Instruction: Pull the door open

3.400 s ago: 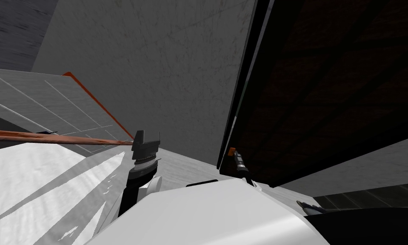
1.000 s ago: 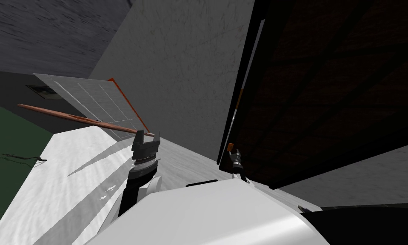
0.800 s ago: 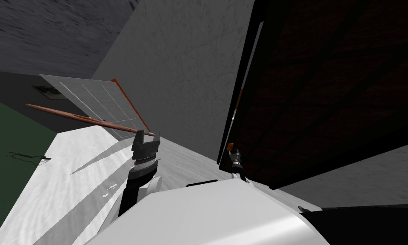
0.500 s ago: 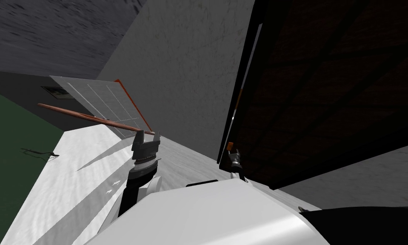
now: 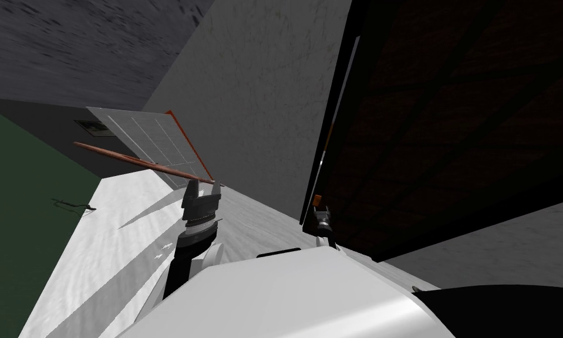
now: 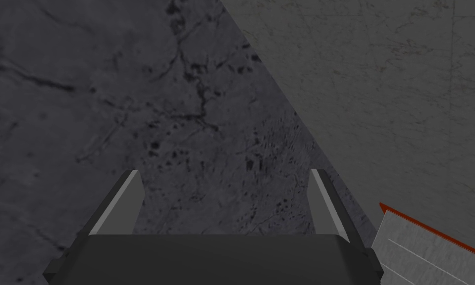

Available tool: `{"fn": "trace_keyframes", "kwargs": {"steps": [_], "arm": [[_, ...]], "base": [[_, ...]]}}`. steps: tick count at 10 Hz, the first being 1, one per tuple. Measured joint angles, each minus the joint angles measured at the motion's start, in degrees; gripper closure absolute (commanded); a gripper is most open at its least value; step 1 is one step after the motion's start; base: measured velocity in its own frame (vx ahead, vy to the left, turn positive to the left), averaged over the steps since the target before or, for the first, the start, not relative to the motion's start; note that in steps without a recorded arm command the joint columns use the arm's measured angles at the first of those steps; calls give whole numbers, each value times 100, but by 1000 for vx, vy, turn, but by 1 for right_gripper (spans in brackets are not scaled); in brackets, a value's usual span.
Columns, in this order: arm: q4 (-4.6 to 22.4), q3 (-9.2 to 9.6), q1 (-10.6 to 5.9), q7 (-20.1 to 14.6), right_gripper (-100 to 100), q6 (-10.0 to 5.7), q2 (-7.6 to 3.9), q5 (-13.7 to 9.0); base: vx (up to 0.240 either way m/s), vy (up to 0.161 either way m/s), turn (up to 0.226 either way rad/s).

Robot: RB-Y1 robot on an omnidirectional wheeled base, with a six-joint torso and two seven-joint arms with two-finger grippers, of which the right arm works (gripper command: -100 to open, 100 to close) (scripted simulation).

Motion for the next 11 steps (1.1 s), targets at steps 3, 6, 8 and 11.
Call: {"fn": "trace_keyframes", "kwargs": {"steps": [3,6,8,11], "arm": [[87,52,-87,-433,-100,-26,44,-175],[7,101,-95,-871,-100,25,106,-348],[44,128,-134,-1160,-100,17,124,-436],[21,176,-164,-1603,-100,38,174,-603]], "base": [[-57,-10,47],[-58,-7,41],[-54,-12,43],[-61,-4,33]]}}
